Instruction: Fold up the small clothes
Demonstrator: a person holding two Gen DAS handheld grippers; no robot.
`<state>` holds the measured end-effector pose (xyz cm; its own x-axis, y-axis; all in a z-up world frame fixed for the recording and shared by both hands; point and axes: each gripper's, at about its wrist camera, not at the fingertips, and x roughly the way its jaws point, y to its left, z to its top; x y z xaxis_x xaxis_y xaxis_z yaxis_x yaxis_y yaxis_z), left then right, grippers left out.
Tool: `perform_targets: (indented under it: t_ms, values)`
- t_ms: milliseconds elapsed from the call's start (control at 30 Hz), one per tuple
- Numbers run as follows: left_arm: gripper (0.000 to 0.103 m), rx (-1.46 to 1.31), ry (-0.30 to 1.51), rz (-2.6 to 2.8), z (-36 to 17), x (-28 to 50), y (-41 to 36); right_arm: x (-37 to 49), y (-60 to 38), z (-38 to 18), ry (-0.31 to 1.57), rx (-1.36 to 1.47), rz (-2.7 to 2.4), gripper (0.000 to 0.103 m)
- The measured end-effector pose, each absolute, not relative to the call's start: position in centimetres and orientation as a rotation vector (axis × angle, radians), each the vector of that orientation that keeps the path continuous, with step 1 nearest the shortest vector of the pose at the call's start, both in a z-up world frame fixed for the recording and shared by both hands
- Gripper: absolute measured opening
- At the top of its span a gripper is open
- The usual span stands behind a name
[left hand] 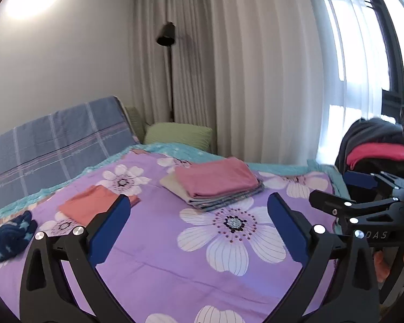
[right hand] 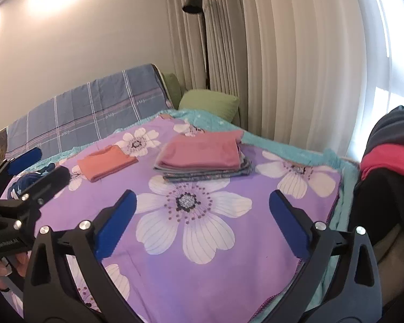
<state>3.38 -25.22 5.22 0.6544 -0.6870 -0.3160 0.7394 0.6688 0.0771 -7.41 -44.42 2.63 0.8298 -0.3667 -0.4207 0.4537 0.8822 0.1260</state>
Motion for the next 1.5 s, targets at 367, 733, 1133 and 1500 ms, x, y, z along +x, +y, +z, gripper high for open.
perform_targets:
  t_ms: [367,733,1133,1500]
  values:
    - [0.102,0.122,0.220,-0.772,6.7,-0.9,-17.5,-9.6,-38.7,3.9,0.348,0.223,-0.456,0.101]
    - [0.102,0.159,0.151,-0.736,6.4,-4.9,-12.7,-12.2,-33.0,3.6,0.363,0.160,-0.500,0.101]
    - [0.102,0.133,0.270,-0.633,5.1,-5.0,-10.4,-14.1,-30.3,3.9,0.334,0.143,-0.516,0.101]
    - [0.102,0.148,0.331,-0.649,3.9,-3.9,-12.0,-13.5,-31.4,2.9,0.369,0.159,-0.523,0.101]
